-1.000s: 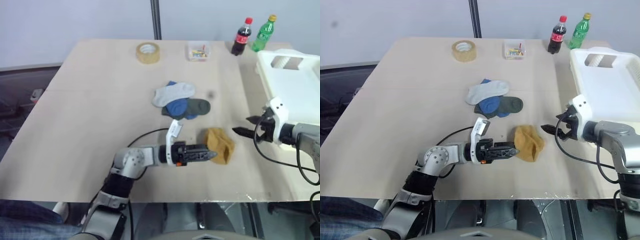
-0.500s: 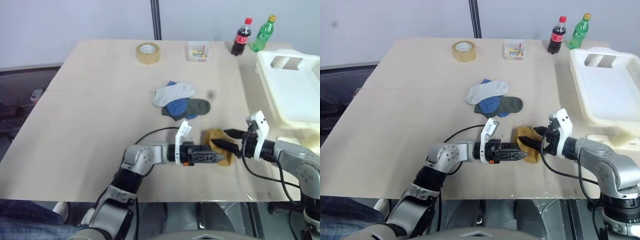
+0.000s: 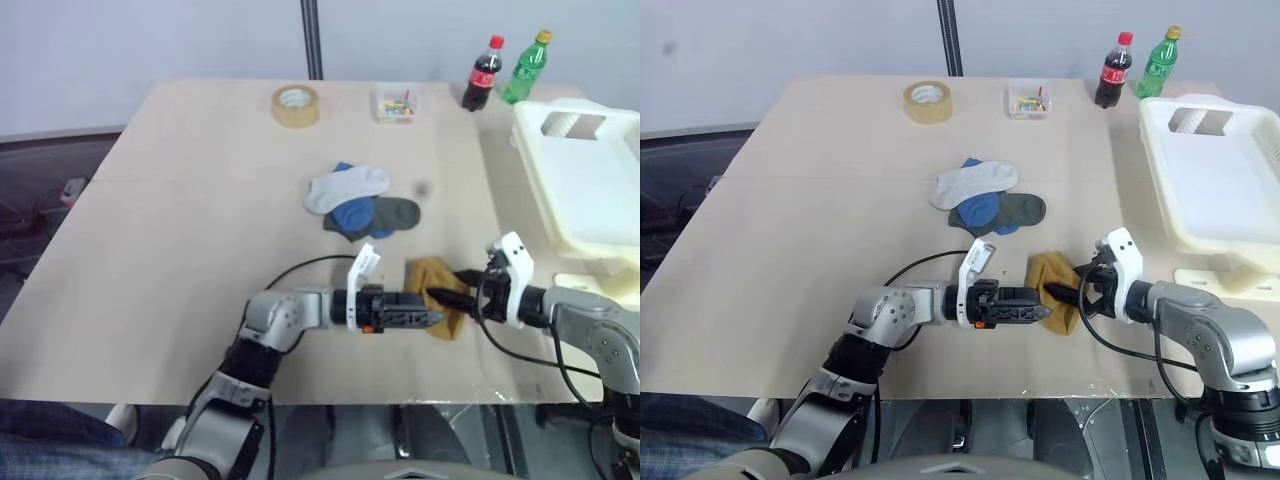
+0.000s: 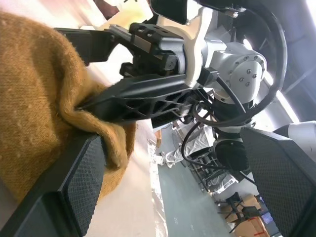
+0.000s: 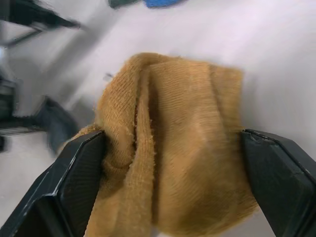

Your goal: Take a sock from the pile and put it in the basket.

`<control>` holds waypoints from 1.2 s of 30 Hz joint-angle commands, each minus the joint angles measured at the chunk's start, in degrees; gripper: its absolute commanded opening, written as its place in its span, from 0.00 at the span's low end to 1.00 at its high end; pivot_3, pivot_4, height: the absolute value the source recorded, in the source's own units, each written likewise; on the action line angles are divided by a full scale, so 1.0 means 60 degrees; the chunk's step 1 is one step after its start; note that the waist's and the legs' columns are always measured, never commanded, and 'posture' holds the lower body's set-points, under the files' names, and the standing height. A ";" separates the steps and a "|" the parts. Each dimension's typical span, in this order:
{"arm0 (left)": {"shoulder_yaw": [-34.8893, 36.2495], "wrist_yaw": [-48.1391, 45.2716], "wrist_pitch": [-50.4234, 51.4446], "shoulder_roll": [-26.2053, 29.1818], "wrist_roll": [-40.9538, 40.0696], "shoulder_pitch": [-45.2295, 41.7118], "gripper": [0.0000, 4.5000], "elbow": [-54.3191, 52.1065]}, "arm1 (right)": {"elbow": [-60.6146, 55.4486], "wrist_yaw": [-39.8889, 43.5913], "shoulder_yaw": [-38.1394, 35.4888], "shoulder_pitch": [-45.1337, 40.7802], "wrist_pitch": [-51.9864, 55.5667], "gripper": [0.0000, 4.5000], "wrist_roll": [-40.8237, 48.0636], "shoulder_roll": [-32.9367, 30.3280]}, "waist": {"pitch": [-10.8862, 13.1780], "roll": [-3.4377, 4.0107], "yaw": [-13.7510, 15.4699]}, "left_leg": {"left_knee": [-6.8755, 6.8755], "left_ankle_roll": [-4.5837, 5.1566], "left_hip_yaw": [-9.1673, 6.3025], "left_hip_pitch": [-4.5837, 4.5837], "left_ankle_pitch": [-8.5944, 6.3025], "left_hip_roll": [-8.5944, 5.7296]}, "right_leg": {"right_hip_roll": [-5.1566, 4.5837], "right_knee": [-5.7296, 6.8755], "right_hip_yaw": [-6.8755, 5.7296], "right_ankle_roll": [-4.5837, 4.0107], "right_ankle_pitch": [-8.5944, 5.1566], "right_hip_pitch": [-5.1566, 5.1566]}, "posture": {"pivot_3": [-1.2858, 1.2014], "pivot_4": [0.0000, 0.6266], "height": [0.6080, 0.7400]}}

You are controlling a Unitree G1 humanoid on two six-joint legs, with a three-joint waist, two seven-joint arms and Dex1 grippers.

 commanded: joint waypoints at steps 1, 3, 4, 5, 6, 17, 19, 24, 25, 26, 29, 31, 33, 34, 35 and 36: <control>0.0178 -0.0136 0.0022 0.0010 -0.0232 0.0118 1.00 -0.0436 | 0.0162 -0.0141 0.0285 -0.0116 -0.0790 0.99 -0.0656 -0.0149 | 0.0000 0.0000 -0.0003 | 0.0000 0.0000 0.0000 0.0001 0.0000 0.0000 | 0.0000 0.0000 0.0000 0.0000 0.0000 0.0000 | 0.52 0.24 1.00; 0.0192 -0.0118 0.0024 0.0005 -0.0235 0.0140 1.00 -0.0452 | 0.0305 -0.0184 0.0366 -0.0166 -0.1036 0.99 -0.0903 -0.0195 | 0.0000 0.0000 -0.0003 | 0.0001 0.0000 0.0002 0.0002 0.0000 0.0000 | 0.0000 0.0003 0.0001 0.0001 0.0000 0.0000 | 0.52 0.24 1.00; 0.0193 -0.0109 0.0021 -0.0002 -0.0228 0.0150 1.00 -0.0458 | 0.0350 -0.0138 0.0435 -0.0150 -0.1181 0.99 -0.1023 -0.0238 | 0.0000 0.0000 -0.0003 | 0.0003 0.0000 0.0002 0.0003 0.0000 0.0000 | 0.0000 0.0003 0.0001 0.0001 0.0000 0.0000 | 0.52 0.24 1.00; 0.0201 -0.0101 0.0029 -0.0016 -0.0234 0.0160 1.00 -0.0462 | 0.0384 -0.0092 0.0485 -0.0121 -0.1272 0.99 -0.1083 -0.0248 | 0.0000 0.0000 -0.0002 | 0.0004 0.0000 0.0002 0.0004 0.0000 0.0000 | 0.0000 0.0004 0.0001 0.0001 0.0000 0.0000 | 0.52 0.24 1.00; 0.0203 -0.0095 0.0039 -0.0029 -0.0239 0.0170 1.00 -0.0471 | 0.0404 -0.0069 0.0519 -0.0097 -0.1299 0.99 -0.1116 -0.0241 | 0.0000 0.0000 0.0000 | 0.0005 0.0000 0.0002 0.0004 0.0000 0.0000 | 0.0000 0.0005 0.0001 0.0001 0.0001 0.0001 | 0.52 0.24 1.00; 0.0196 -0.0089 0.0002 -0.0054 -0.0202 0.0193 1.00 -0.0510 | 0.0190 0.0318 0.0802 0.0191 -0.0081 0.99 -0.0547 -0.0445 | -0.0005 -0.0002 0.0026 | 0.0006 0.0000 -0.0003 0.0006 0.0000 0.0001 | -0.0001 0.0002 -0.0002 0.0000 0.0000 0.0007 | 0.52 0.24 1.00; 0.0197 -0.0085 -0.0039 -0.0066 -0.0178 0.0173 1.00 -0.0490 | 0.0240 0.0245 0.0691 0.0150 0.0105 0.99 -0.0418 -0.0358 | -0.0005 -0.0002 0.0024 | 0.0004 0.0000 -0.0004 0.0006 0.0000 0.0001 | -0.0001 0.0001 -0.0003 0.0000 0.0000 0.0007 | 0.52 0.24 1.00; 0.0272 -0.0014 -0.0112 -0.0110 -0.0157 0.0153 1.00 -0.0466 | 0.0248 0.0318 0.0589 0.0057 0.0337 0.63 -0.0085 -0.0177 | -0.0005 -0.0001 0.0011 | 0.0005 0.0000 -0.0004 0.0006 0.0000 0.0002 | 0.0000 0.0002 -0.0003 0.0000 0.0000 0.0007 | 0.52 0.24 1.00; 0.0280 -0.0009 -0.0105 -0.0115 -0.0154 0.0157 1.00 -0.0477 | 0.0242 0.0321 0.0598 0.0047 0.0360 0.52 -0.0061 -0.0165 | -0.0005 -0.0001 0.0010 | 0.0004 0.0000 -0.0004 0.0007 0.0000 0.0002 | 0.0000 0.0003 -0.0003 0.0000 0.0000 0.0007 | 0.52 0.24 1.00; 0.0297 -0.0007 -0.0089 -0.0116 -0.0157 0.0157 1.00 -0.0491 | 0.0254 0.0322 0.0627 0.0013 0.0373 0.47 -0.0057 -0.0167 | -0.0005 -0.0001 0.0005 | 0.0004 0.0000 -0.0003 0.0007 0.0000 0.0002 | 0.0000 0.0003 -0.0003 0.0000 0.0000 0.0007 | 0.52 0.24 1.00; 0.0327 0.0013 -0.0068 -0.0116 -0.0150 0.0236 1.00 -0.0535 | 0.0324 0.0308 0.0654 -0.0057 0.0389 0.18 -0.0018 -0.0146 | -0.0005 -0.0001 0.0001 | 0.0005 0.0000 -0.0002 0.0007 0.0000 0.0002 | 0.0000 0.0003 -0.0002 0.0000 0.0000 0.0006 | 0.52 0.24 1.00; 0.0326 0.0035 -0.0069 -0.0101 -0.0144 0.0287 1.00 -0.0592 | 0.0350 0.0293 0.0672 -0.0098 0.0399 0.02 -0.0003 -0.0140 | -0.0005 -0.0001 -0.0006 | 0.0005 0.0000 -0.0001 0.0007 0.0000 0.0002 | 0.0001 0.0003 -0.0002 0.0000 0.0000 0.0007 | 0.52 0.24 1.00; 0.0369 0.0101 -0.0105 -0.0105 -0.0139 0.0328 1.00 -0.0659 | 0.0373 0.0295 0.0690 -0.0126 0.0374 0.00 -0.0004 -0.0142 | -0.0005 -0.0001 -0.0009 | 0.0005 0.0000 -0.0001 0.0009 0.0000 0.0003 | 0.0002 0.0005 -0.0001 0.0000 0.0000 0.0006 | 0.52 0.24 1.00; 0.0394 0.0124 -0.0164 -0.0076 -0.0113 0.0356 1.00 -0.0727 | 0.0398 0.0253 0.0709 -0.0136 0.0344 0.00 -0.0051 -0.0131 | -0.0005 -0.0001 -0.0009 | 0.0005 0.0000 -0.0002 0.0010 0.0000 0.0005 | 0.0003 0.0006 -0.0001 0.0000 0.0000 0.0006 | 0.52 0.24 1.00; 0.0429 0.0139 -0.0201 -0.0046 -0.0112 0.0392 1.00 -0.0812 | 0.0411 0.0235 0.0729 -0.0135 0.0305 0.00 -0.0088 -0.0131 | -0.0005 -0.0001 -0.0011 | 0.0005 0.0000 -0.0002 0.0010 0.0000 0.0006 | 0.0004 0.0007 -0.0001 0.0000 0.0000 0.0006 | 0.52 0.24 1.00; 0.0470 0.0153 -0.0264 0.0012 -0.0108 0.0455 1.00 -0.0959 | 0.0374 0.0279 0.0756 -0.0106 0.0201 0.00 -0.0115 -0.0150 | -0.0005 -0.0001 -0.0010 | 0.0005 0.0000 -0.0001 0.0010 0.0000 0.0007 | 0.0004 0.0007 0.0000 0.0000 0.0000 0.0006 | 0.52 0.24 1.00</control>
